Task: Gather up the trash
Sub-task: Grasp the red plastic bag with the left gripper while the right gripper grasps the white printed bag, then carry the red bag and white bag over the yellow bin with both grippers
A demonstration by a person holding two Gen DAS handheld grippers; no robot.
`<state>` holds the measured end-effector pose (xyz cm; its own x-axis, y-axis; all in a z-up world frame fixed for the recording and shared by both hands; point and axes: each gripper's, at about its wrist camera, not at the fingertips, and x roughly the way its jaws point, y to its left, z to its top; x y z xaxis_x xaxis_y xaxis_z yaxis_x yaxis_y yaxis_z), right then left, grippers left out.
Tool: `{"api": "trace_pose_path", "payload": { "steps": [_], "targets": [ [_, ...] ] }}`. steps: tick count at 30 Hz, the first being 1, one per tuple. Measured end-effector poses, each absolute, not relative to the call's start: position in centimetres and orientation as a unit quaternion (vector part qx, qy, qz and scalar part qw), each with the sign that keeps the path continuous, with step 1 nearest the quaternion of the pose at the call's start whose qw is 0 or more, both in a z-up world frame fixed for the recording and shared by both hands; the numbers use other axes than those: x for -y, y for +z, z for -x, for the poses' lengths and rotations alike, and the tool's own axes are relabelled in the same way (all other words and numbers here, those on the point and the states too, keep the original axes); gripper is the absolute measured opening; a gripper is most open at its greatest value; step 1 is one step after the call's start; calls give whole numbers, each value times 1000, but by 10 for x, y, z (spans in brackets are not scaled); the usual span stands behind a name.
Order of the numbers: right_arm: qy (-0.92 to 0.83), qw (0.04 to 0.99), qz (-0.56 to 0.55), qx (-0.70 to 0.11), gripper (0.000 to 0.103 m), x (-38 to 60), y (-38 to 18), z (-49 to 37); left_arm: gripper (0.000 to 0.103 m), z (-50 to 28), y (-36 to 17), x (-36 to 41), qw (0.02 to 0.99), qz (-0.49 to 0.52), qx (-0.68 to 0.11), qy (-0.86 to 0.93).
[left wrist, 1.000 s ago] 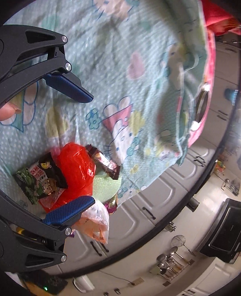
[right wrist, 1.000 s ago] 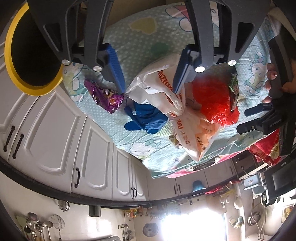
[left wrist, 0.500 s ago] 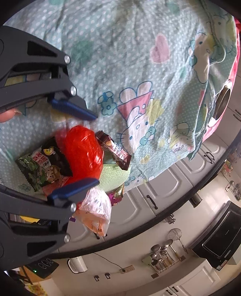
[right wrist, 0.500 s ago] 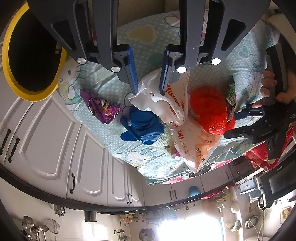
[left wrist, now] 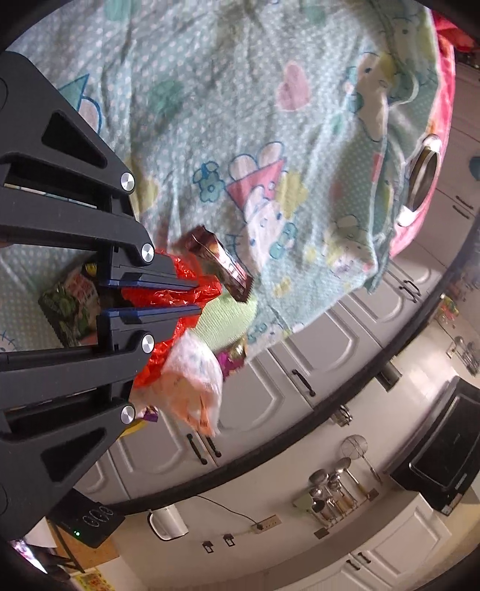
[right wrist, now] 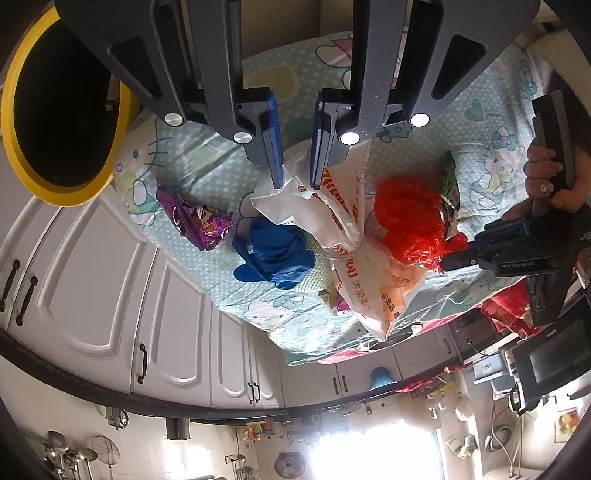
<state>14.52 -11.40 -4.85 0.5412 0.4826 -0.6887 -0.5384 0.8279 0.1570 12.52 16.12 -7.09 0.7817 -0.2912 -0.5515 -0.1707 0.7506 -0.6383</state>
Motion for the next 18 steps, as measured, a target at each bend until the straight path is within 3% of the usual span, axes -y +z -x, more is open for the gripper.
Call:
{"api": "trace_pose_path", "payload": {
  "steps": [18],
  "targets": [
    [304, 894, 16, -327, 10, 135, -4, -126, 3, -104, 2, -137, 916, 310, -245, -70]
  ]
}}
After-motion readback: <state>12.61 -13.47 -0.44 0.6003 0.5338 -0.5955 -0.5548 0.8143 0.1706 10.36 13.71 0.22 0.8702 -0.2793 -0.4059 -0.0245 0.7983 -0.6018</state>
